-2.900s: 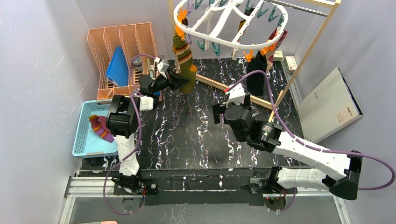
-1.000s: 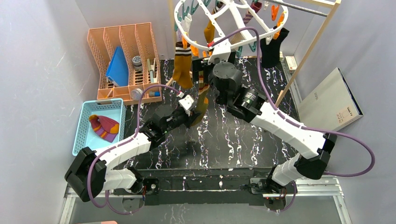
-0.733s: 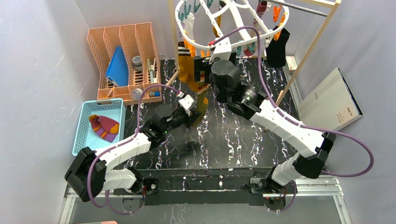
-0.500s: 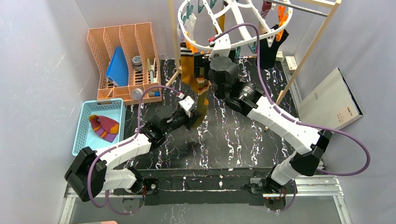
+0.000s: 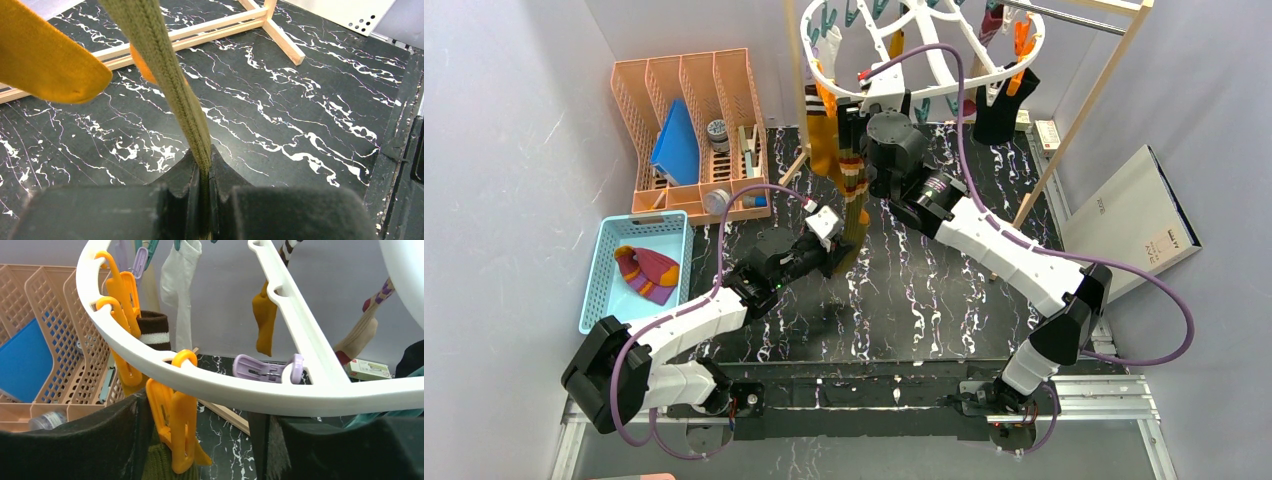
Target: Remove the socks clipped to the hanger
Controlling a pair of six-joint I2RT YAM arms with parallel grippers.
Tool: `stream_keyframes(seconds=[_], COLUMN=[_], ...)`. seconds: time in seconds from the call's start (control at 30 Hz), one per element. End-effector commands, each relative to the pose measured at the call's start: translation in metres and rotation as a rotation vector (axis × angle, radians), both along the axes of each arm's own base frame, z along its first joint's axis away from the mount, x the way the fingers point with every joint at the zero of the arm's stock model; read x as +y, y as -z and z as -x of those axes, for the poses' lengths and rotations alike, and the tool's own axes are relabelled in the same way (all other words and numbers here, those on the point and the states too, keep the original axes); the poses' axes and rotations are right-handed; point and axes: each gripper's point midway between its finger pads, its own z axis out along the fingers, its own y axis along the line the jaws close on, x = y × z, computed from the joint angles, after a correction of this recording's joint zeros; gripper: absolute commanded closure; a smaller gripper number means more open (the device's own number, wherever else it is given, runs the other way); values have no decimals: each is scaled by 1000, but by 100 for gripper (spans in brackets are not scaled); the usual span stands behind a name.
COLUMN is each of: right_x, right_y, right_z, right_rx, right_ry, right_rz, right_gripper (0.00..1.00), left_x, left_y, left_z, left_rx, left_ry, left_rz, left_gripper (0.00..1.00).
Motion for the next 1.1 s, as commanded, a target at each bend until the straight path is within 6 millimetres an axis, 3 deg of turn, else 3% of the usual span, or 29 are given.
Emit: stream_keyframes(seconds=[0.0,0.37,0.53,0.6,0.83,0.9,1.07], right_x=[-9,-11,-12,-12,-12,-9,-8], right_y=[-42,-42,-41,-41,-44,-47,-49], right_z=[-1,0,0,2,11,16,25], right_rx=[-91,-90,-84,-83,-84,-77,-59], right_ry=[24,25,23,21,-47,-90,-138], right_rz=[-83,-87,-86,-88,-101,-119,-119], right_gripper=[33,60,84,99,95,77,43], left_x=[1,1,3,3,6,6,12], left_y=[3,8,8,7,7,6,4], left_z=[4,5,4,4,0,-1,-4], left_rx=[8,19,20,19,27,26,25], left_ry=[5,6,0,-7,-34,-38,-73], left_rz=[-6,-16,-20,-20,-33,-33,-41], left_gripper=[100,100,100,100,100,100,100])
